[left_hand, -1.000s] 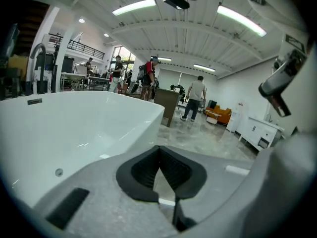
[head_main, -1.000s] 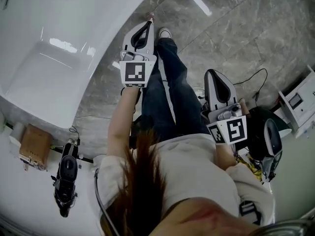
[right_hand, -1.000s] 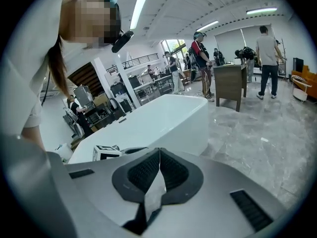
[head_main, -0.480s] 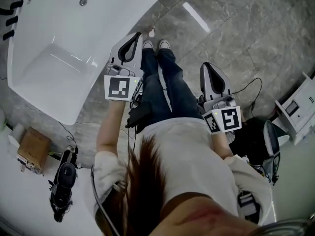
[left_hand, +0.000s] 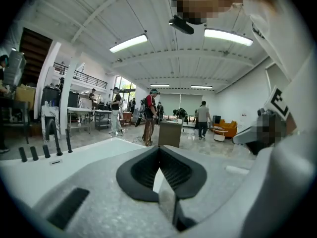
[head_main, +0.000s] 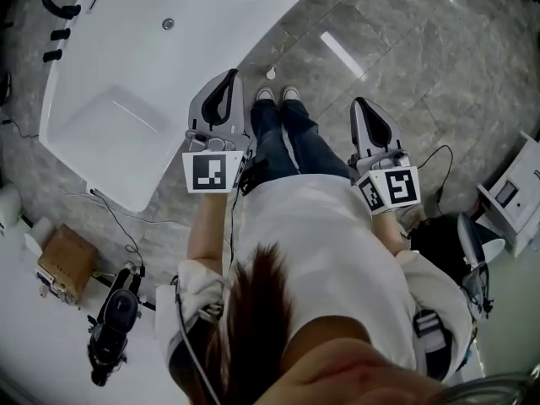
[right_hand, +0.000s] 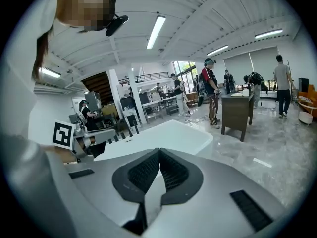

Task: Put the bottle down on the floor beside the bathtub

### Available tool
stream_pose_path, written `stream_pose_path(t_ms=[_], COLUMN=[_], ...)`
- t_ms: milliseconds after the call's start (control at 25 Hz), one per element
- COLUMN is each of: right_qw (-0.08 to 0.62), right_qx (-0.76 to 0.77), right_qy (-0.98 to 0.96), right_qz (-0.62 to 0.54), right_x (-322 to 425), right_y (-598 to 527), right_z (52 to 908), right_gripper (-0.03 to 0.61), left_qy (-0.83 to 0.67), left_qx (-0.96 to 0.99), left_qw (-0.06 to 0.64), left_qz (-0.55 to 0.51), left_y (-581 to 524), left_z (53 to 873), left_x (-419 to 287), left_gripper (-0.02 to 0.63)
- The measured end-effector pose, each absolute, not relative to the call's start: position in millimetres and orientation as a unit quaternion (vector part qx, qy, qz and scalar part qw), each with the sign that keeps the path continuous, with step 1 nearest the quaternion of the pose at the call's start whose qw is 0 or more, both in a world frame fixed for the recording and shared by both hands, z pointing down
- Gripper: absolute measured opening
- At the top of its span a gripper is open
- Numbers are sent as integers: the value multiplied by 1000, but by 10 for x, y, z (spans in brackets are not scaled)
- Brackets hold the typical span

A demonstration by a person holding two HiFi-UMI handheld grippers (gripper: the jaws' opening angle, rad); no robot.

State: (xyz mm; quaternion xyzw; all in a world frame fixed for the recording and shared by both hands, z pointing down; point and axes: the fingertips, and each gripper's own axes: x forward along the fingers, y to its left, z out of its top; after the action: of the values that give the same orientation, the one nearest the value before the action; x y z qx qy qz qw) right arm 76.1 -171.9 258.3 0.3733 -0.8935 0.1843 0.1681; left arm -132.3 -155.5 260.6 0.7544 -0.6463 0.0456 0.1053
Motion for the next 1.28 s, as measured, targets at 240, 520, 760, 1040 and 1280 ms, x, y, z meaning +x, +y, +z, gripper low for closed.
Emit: stream_pose_path(t_ms=[240,520,760,1040,1280], right_qw=[145,116,102,86,78], right_qx=[376,380,381,380,390], right_qy=[-899,-905,-909,-914,-910], right_qz=[171,150,133,117,118], right_x=[659,665,706,712,732], right_y=[-1769,-1724,-1617,-1593,-1581], right_z=[2195,1812,1520,1299,1216], right_gripper=[14,14,14,14,14], left_qy=[-680,-707,-720,-728,-725], left_qx=[728,704,692,685,688], left_qw=[78,58,40,30,33], left_qz=[35,42,35,24,20], left_y=[-1395,-1067,-811,-686,-626], left_z=[2144,1753,1402,1177,1118], left_x=[-1535,-1666,-1726,-1713,-1680], left_gripper=[14,14,14,14,14])
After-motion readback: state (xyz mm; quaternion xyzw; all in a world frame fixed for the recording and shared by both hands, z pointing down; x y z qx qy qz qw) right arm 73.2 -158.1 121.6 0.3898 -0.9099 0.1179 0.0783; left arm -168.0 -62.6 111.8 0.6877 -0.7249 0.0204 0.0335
